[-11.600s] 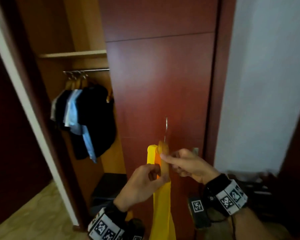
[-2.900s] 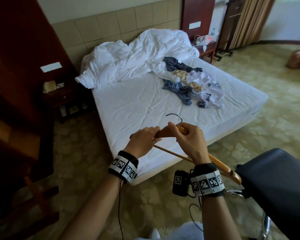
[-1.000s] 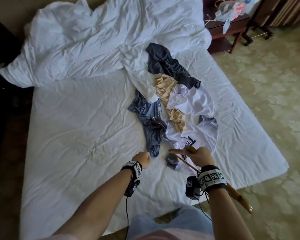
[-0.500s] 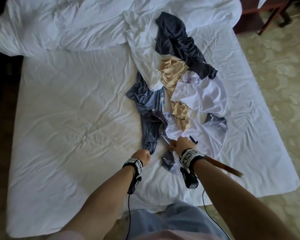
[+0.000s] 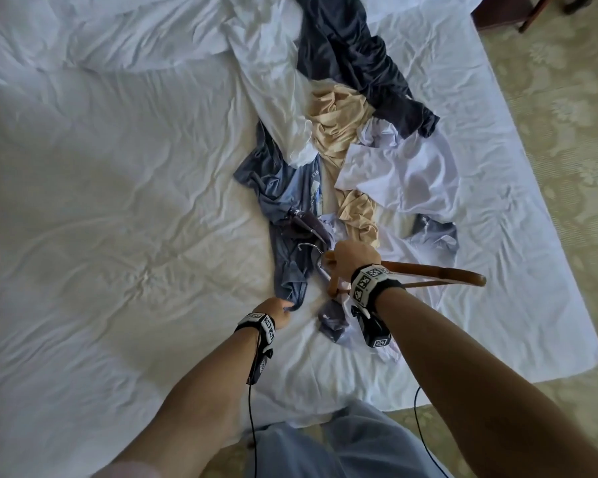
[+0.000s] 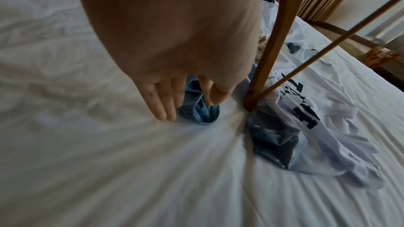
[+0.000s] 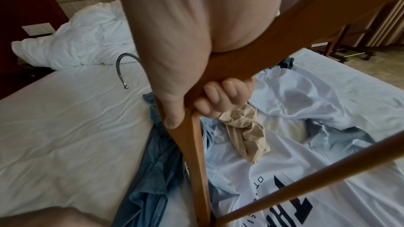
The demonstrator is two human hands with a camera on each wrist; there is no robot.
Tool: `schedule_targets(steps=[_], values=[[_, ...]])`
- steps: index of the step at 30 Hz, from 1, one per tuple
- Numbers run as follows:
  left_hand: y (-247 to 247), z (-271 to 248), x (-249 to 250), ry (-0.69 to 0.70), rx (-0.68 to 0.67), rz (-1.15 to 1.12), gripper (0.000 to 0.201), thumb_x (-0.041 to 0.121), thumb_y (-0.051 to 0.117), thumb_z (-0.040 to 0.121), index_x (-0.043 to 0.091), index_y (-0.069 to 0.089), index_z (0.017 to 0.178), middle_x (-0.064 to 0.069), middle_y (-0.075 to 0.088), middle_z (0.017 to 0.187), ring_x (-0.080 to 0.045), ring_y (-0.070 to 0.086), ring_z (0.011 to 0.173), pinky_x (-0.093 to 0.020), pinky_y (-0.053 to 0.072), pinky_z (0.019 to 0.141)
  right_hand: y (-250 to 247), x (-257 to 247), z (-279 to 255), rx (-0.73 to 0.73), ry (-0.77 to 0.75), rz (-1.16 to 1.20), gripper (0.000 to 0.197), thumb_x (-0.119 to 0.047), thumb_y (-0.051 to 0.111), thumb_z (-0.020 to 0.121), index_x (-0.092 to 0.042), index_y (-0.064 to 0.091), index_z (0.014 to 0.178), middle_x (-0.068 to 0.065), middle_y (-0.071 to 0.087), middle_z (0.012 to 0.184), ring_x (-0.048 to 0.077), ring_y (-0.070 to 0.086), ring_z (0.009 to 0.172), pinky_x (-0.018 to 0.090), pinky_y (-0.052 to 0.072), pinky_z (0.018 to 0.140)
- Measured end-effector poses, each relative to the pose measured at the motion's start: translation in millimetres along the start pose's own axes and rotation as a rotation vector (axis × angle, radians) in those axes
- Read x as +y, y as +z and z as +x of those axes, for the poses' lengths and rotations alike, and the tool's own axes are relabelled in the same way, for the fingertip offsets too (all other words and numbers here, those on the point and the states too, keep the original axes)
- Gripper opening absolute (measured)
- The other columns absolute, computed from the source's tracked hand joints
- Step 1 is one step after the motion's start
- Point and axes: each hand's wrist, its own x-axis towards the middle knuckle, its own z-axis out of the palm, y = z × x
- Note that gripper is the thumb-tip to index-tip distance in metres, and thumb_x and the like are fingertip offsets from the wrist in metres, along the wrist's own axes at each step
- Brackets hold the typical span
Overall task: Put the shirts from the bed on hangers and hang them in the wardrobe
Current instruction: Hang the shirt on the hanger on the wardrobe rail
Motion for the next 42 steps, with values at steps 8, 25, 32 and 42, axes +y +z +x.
schedule_targets(steps=[8,25,32,42], values=[[1.2,12.1,1.3,-0.042,0.061,-0.083,0.030,0.019,0.045,0.102,-0.001,0.064,0.115,-0.023,0.064,0.126,-0.037,0.063,0.113,-0.038,0.048,0.093,6.5,1.0,15.8,0.012,-0.018,-0.012,0.019,-0.029,0.061,0.100,-0.013,0.067,0.091,0.001,0.062,0.085,0.023,0.066,0.080,0.036,0.059,0.073],[-44.0,-39.2,29.7,-0.122,0.230,-0.553,0.020,-0.001,0.039,0.096,0.006,0.057,0.092,-0.014,0.055,0.067,-0.027,0.051,0.058,-0.035,0.047,0.056,9.5,4.5,3.8,0.026,-0.043,-0.046,0.018,-0.024,0.056,0.104,-0.011,0.069,0.103,0.005,0.058,0.095,0.025,0.058,0.088,0.034,0.053,0.078],[-50.5,-94.9,52.0,-0.094,0.346,-0.475,0.024,0.000,0.038,0.101,0.001,0.062,0.097,-0.017,0.066,0.101,-0.032,0.060,0.094,-0.031,0.034,0.072,11.1,3.8,-16.7,0.021,0.015,0.027,0.020,-0.027,0.060,0.102,-0.014,0.075,0.104,0.006,0.069,0.104,0.029,0.069,0.102,0.037,0.056,0.085],[-99.4,-188.6,99.8,-0.119,0.663,-0.719,0.027,0.004,0.037,0.098,0.001,0.056,0.079,-0.016,0.061,0.084,-0.031,0.053,0.079,-0.038,0.035,0.066,29.7,4.5,-80.6,-0.079,0.238,0.457,0.046,-0.042,0.056,0.105,-0.006,0.059,0.134,0.015,0.068,0.126,0.034,0.065,0.119,0.038,0.051,0.096]])
